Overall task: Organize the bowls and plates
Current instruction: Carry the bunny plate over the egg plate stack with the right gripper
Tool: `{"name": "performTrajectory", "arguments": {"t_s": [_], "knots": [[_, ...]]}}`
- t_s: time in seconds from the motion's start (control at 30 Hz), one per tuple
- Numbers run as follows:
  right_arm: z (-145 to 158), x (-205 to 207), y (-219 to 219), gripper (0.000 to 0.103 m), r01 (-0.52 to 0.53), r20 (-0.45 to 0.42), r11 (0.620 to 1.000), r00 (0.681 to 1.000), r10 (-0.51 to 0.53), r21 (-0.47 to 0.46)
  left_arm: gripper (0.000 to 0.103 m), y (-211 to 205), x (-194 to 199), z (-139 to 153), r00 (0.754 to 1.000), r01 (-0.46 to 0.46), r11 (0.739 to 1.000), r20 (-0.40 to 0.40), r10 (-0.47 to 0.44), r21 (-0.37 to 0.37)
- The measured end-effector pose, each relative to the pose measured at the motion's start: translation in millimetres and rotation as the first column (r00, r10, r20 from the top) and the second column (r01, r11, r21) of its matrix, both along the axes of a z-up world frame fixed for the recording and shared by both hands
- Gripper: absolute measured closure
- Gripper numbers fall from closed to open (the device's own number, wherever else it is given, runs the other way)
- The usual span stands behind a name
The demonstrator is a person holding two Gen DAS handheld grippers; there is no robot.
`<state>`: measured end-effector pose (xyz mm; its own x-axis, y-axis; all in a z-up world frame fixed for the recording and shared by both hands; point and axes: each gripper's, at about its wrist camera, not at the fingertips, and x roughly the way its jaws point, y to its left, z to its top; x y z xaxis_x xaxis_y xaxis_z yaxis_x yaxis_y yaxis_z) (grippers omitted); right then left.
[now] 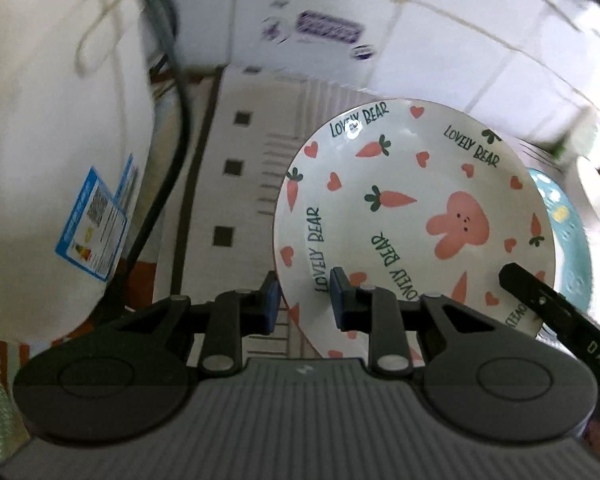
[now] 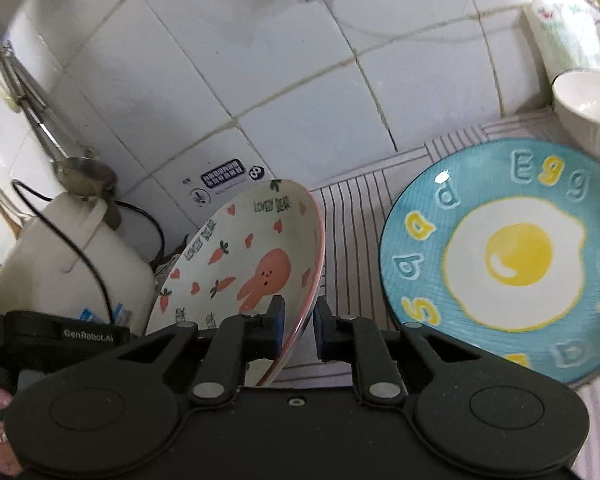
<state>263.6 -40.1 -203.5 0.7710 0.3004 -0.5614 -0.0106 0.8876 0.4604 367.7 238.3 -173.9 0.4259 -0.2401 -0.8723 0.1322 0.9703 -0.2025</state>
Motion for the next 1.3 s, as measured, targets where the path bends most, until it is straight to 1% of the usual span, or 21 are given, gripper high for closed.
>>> {"name": "performTrajectory", "arguments": {"t_s": [0.07,0.1,0.13,0.23,0.3,0.37,0.43,0.5,0.57,0.6,0.7,0.83,0.9,0.97,1.1,1.17,1.23,1.3], "knots": [[8,-7,-6,0.082,-0.01,-0.027,1.0,1.0,0.01,-0.008,0.079,-10,-9,13,0.997,0.051,0.998,0.055,-0.052,0.028],[12,-10,-8,0.082,-0.008,-0.035,1.0,0.999,0.008,-0.018,0.079,-15,-14,21,0.993,0.081,0.996,0.086,-0.083,0.029],[16,-15,-13,0.082,0.005,-0.037,1.0,0.999,-0.005,-0.016,0.079,-16,-16,26,0.991,0.095,0.995,0.096,-0.096,0.017],[26,-28,-27,0.081,0.029,-0.03,1.0,0.999,-0.029,0.004,0.079,-24,-23,40,0.985,0.129,0.991,0.121,-0.125,-0.025],[34,-36,-34,0.081,0.04,-0.026,0.999,0.999,-0.04,-0.013,0.079,-30,-26,49,0.981,0.147,0.988,0.131,-0.14,-0.045],[42,-46,-42,0.081,0.052,-0.016,0.999,0.998,-0.053,-0.014,0.079,-34,-30,58,0.985,0.13,0.988,0.124,-0.119,-0.087],[49,-54,-50,0.081,0.06,-0.01,0.998,0.998,-0.06,-0.017,0.079,-40,-33,67,0.984,0.14,0.982,0.129,-0.124,-0.123],[53,-60,-59,0.081,0.065,-0.003,0.998,0.998,-0.065,-0.021,0.079,-49,-37,75,0.978,0.167,0.978,0.151,-0.147,-0.128],[55,-63,-69,0.081,0.082,0.003,0.996,0.997,-0.082,-0.016,0.079,-60,-41,82,0.976,0.178,0.974,0.153,-0.157,-0.138],[56,-65,-74,0.081,0.085,0.0,0.996,0.996,-0.085,-0.015,0.079,-64,-40,81,0.977,0.173,0.974,0.149,-0.151,-0.146],[56,-65,-89,0.08,0.099,-0.019,0.995,0.995,-0.099,-0.017,0.079,-86,-40,79,0.973,0.199,0.972,0.147,-0.18,-0.124],[51,-67,-114,0.08,0.118,-0.061,0.993,0.991,-0.119,-0.022,0.079,-107,-31,67,0.973,0.221,0.962,0.099,-0.207,-0.16],[48,-66,-121,0.08,0.123,-0.084,0.992,0.988,-0.126,-0.033,0.079,-120,-27,59,0.971,0.234,0.96,0.08,-0.224,-0.153],[43,-63,-131,0.08,0.131,-0.106,0.991,0.985,-0.135,-0.037,0.079,-132,-23,47,0.971,0.238,0.96,0.053,-0.233,-0.145],[34,-50,-146,0.08,0.129,-0.149,0.991,0.98,-0.134,-0.046,0.079,-151,-10,26,0.971,0.233,0.963,-0.026,-0.239,-0.139],[32,-41,-150,0.081,0.128,-0.185,0.99,0.973,-0.136,-0.054,0.079,-157,-5,19,0.97,0.231,0.963,-0.049,-0.239,-0.136],[30,-31,-153,0.08,0.117,-0.231,0.99,0.964,-0.132,-0.078,0.079,-162,1,14,0.963,0.241,0.962,-0.089,-0.253,-0.129],[26,-24,-156,0.081,0.106,-0.256,0.991,0.959,-0.124,-0.084,0.079,-167,5,7,0.958,0.241,0.962,-0.125,-0.257,-0.126]]}}
